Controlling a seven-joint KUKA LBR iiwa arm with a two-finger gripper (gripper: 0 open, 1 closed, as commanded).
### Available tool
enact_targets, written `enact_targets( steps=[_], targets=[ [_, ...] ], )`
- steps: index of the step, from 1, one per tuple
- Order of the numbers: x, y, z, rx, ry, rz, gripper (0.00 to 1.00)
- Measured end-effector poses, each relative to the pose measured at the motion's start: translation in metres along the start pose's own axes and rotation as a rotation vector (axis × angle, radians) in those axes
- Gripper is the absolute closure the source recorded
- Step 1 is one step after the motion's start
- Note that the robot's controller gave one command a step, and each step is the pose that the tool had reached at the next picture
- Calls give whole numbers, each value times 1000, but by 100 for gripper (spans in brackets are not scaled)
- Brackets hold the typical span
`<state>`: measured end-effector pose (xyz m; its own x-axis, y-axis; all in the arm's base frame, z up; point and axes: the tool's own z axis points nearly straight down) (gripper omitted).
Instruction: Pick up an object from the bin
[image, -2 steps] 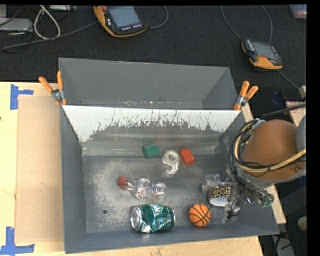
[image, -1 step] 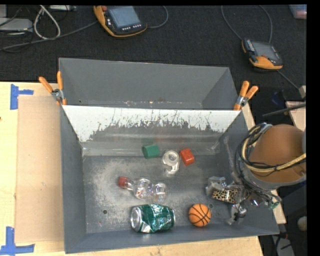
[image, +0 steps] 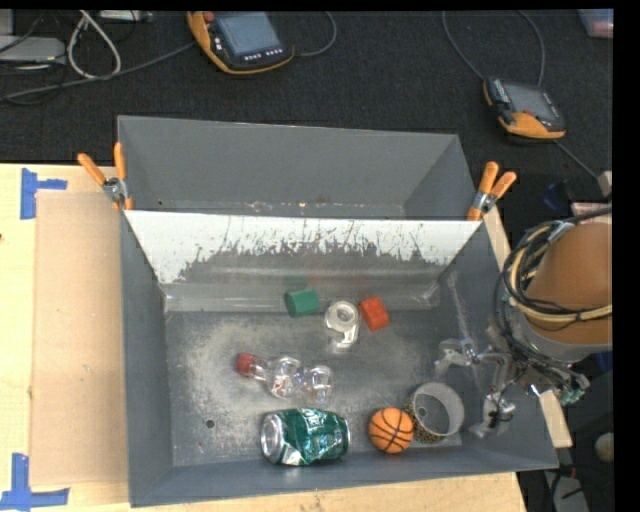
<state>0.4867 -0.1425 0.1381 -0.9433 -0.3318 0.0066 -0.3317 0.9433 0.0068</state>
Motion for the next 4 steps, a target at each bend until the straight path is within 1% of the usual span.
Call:
enact_targets(
  steps=[1, 2, 3, 4],
  targets=[
    [-33, -17, -9, -9, -6, 140, 0],
    [-32, -16, -9, -10, -4, 139, 0],
    [-36, -10, -47, -12, -4, 6, 0],
    [-38, -15, -61, -11, -5, 172, 0]
  ],
)
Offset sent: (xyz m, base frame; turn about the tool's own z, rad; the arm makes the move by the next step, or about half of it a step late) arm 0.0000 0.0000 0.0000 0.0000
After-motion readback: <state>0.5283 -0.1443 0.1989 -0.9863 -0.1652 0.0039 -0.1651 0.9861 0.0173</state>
